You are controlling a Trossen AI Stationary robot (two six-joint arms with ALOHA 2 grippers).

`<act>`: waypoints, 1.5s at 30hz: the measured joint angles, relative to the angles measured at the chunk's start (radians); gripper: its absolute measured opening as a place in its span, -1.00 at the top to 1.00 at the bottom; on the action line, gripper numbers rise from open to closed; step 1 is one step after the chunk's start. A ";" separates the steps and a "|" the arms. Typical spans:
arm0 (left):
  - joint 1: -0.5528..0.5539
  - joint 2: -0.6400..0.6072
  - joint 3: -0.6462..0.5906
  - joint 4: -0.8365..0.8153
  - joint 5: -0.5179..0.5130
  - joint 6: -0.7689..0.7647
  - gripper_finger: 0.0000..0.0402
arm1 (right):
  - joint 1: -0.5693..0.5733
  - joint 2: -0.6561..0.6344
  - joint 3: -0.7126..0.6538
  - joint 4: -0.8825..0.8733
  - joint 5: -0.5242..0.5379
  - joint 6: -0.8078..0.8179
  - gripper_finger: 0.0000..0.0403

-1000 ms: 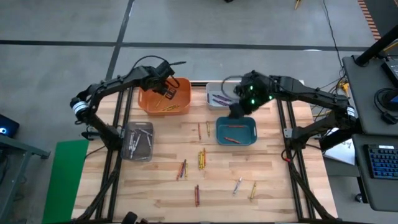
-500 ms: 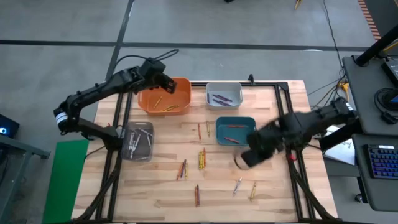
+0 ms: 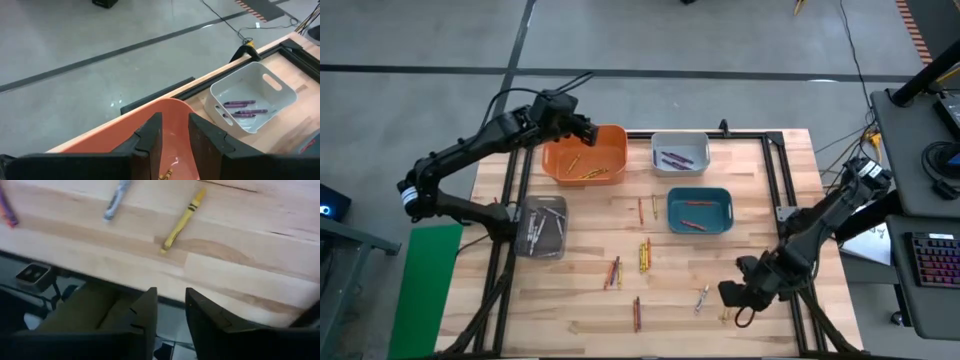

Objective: Sort crayons
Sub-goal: Put the yellow crayon into the orange bin

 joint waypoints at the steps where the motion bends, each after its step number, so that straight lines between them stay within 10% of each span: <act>1: 0.000 0.002 0.000 0.001 0.000 0.000 0.62 | 0.004 0.000 -0.028 0.032 0.001 0.013 0.50; 23: 0.000 0.009 0.000 0.000 0.000 0.004 0.62 | -0.062 0.291 -0.132 0.244 0.005 -0.015 0.27; 45: -0.001 0.010 0.000 -0.001 0.000 0.004 0.62 | -0.068 0.289 -0.129 0.229 0.028 -0.028 0.94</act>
